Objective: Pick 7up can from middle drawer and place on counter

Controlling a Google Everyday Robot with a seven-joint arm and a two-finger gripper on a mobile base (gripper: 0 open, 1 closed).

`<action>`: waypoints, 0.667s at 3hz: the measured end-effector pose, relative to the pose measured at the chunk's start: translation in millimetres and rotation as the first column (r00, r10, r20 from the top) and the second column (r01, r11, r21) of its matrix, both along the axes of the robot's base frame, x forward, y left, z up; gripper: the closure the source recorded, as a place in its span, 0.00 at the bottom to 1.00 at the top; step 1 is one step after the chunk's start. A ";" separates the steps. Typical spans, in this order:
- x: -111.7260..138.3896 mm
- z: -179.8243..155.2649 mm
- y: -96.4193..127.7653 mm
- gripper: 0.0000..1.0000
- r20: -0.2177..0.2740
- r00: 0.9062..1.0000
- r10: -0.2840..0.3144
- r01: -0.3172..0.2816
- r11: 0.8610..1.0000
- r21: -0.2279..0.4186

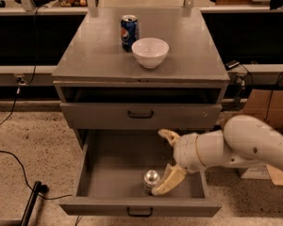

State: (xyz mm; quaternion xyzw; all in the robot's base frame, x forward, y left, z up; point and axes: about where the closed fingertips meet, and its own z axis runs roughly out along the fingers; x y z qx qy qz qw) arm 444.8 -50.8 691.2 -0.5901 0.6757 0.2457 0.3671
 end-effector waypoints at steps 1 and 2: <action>-3.2 -64.4 20.4 0.00 0.017 0.999 0.029 -0.031 0.997 0.075; 7.4 -114.0 37.3 0.00 0.110 0.994 0.023 -0.038 0.989 0.140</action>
Offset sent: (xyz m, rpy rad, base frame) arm 0.0192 0.0589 -0.1746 0.2369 -0.2592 0.0443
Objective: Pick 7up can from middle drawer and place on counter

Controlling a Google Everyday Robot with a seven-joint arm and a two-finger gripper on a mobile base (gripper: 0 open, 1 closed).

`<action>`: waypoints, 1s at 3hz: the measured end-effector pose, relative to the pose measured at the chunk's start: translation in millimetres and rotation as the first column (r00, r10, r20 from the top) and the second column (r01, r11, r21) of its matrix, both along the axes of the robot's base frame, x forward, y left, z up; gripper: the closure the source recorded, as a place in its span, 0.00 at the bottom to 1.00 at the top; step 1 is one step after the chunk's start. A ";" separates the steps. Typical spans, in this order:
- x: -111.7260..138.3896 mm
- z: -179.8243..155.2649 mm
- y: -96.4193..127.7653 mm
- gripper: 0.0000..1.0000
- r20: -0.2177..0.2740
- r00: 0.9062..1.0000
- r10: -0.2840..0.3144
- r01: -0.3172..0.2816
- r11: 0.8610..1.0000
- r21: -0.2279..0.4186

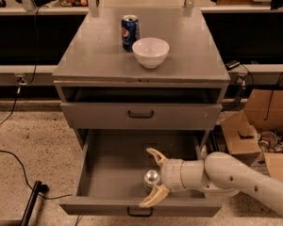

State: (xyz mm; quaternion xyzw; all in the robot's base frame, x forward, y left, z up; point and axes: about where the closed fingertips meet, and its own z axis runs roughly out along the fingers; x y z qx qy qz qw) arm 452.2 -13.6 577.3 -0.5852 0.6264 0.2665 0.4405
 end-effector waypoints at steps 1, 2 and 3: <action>-4.5 -19.1 6.9 0.00 -0.012 1.000 0.011 -0.011 0.999 0.030; 5.1 -32.2 8.7 0.00 -0.075 0.997 -0.021 0.024 0.999 0.032; 16.5 -49.5 3.6 0.00 -0.128 0.990 -0.067 0.072 0.997 0.039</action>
Offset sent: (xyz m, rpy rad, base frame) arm 0.0176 0.0091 -0.0492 0.0325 0.1502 -0.0665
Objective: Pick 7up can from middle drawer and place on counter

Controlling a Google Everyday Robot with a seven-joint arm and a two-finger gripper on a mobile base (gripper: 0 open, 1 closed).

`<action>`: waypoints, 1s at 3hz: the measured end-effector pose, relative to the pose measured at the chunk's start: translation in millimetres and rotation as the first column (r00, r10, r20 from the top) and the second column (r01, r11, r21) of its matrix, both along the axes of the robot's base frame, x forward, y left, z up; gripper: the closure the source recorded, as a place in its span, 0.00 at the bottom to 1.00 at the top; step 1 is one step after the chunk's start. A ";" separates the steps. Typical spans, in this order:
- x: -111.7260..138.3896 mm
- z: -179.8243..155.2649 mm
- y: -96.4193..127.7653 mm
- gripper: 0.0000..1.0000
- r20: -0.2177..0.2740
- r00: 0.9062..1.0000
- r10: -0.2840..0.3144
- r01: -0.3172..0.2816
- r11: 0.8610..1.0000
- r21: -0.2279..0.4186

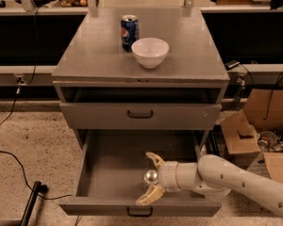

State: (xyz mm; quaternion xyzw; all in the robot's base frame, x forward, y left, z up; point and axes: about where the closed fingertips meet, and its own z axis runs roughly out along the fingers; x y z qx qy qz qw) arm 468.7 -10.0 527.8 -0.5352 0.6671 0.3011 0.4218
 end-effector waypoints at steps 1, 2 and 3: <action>9.4 -23.4 -14.0 0.00 -0.023 0.999 -0.049 0.049 0.999 0.016; 20.1 -54.3 -24.6 0.00 -0.025 0.996 -0.085 0.086 0.996 0.032; 31.5 -72.9 -29.8 0.00 -0.019 0.994 -0.106 0.106 0.993 0.045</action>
Offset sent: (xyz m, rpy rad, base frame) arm 0.0336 -0.0405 -0.0976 0.0556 0.0252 -0.1361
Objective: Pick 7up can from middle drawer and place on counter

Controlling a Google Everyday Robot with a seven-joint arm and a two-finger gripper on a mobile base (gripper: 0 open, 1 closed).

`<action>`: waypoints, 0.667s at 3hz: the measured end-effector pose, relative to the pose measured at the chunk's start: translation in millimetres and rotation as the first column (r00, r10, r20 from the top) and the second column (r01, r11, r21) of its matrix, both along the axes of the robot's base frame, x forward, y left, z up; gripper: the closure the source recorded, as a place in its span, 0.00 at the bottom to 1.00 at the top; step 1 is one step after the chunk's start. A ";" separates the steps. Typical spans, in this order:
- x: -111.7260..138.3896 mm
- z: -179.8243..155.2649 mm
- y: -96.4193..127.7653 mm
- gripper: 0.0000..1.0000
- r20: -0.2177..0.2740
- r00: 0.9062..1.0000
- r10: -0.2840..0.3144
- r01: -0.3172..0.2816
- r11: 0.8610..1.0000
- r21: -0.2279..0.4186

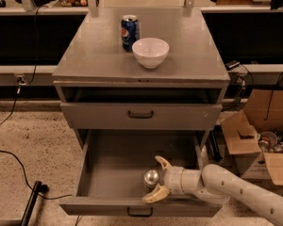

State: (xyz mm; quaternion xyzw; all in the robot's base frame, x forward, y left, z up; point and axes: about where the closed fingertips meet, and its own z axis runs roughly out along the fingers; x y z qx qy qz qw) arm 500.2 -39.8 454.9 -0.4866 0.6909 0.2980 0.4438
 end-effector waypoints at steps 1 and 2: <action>11.7 -8.2 -1.5 0.00 0.005 1.000 -0.015 0.015 1.000 0.012; 20.4 -21.5 -4.9 0.18 -0.011 0.999 -0.042 0.042 0.998 0.056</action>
Offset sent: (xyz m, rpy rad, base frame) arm 0.0312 -0.0134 -0.0402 0.1131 0.0295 -0.0839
